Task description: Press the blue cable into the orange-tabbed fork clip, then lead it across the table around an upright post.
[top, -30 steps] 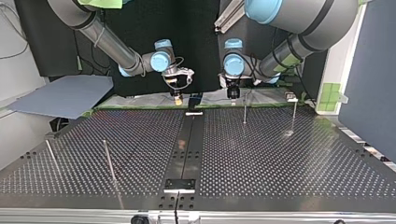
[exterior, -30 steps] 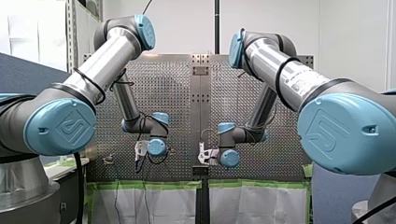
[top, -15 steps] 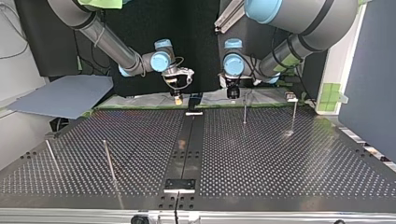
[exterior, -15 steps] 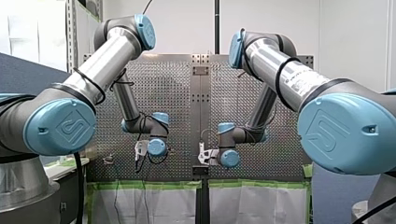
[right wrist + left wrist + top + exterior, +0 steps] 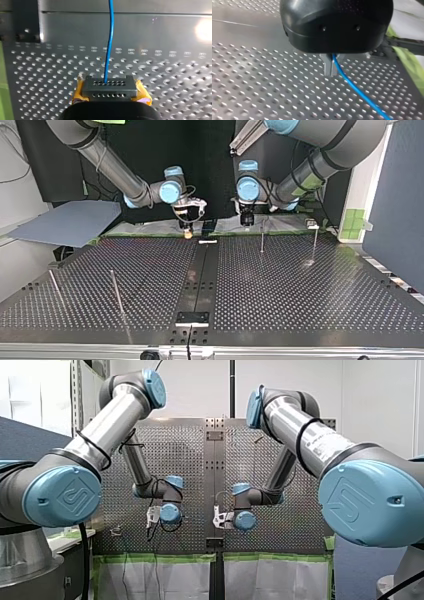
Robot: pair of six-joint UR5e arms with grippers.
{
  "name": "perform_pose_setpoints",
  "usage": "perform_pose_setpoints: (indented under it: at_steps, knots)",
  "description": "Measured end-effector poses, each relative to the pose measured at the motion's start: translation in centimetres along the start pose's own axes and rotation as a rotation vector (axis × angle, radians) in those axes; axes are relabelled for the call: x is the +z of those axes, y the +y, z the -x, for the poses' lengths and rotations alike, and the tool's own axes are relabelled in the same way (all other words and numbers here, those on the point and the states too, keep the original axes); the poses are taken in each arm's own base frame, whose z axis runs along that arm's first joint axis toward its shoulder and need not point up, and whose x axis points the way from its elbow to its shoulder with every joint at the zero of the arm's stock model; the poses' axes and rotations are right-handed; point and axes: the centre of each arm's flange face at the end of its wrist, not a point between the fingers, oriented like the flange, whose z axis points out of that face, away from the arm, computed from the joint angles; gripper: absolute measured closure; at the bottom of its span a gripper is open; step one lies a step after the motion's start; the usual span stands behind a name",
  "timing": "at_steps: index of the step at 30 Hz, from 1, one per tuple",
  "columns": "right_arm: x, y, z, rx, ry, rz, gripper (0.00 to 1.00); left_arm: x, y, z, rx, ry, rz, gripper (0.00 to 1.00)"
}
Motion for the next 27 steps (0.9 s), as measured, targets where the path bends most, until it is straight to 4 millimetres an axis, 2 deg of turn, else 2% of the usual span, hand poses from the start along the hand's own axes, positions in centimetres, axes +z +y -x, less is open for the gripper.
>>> perform_pose_setpoints:
  at_steps: [7, 10, 20, 27]
  knots:
    - [-0.6, -0.2, -1.6, -0.004, -0.031, -0.001, 1.0, -1.3, -1.0, 3.7, -0.022, -0.027, -0.019, 1.0]
    - [-1.0, -0.5, -3.1, -0.003, -0.034, -0.004, 1.0, -1.7, -1.2, 5.3, -0.035, -0.049, -0.025, 1.0]
    - [-2.3, -0.7, -9.8, 0.003, -0.018, -0.008, 1.0, -4.2, -2.3, 9.9, -0.055, -0.068, -0.045, 1.0]
    - [-3.1, -0.7, -14.0, 0.008, 0.018, -0.009, 1.0, -5.3, -2.9, 14.9, -0.069, -0.12, -0.057, 1.0]
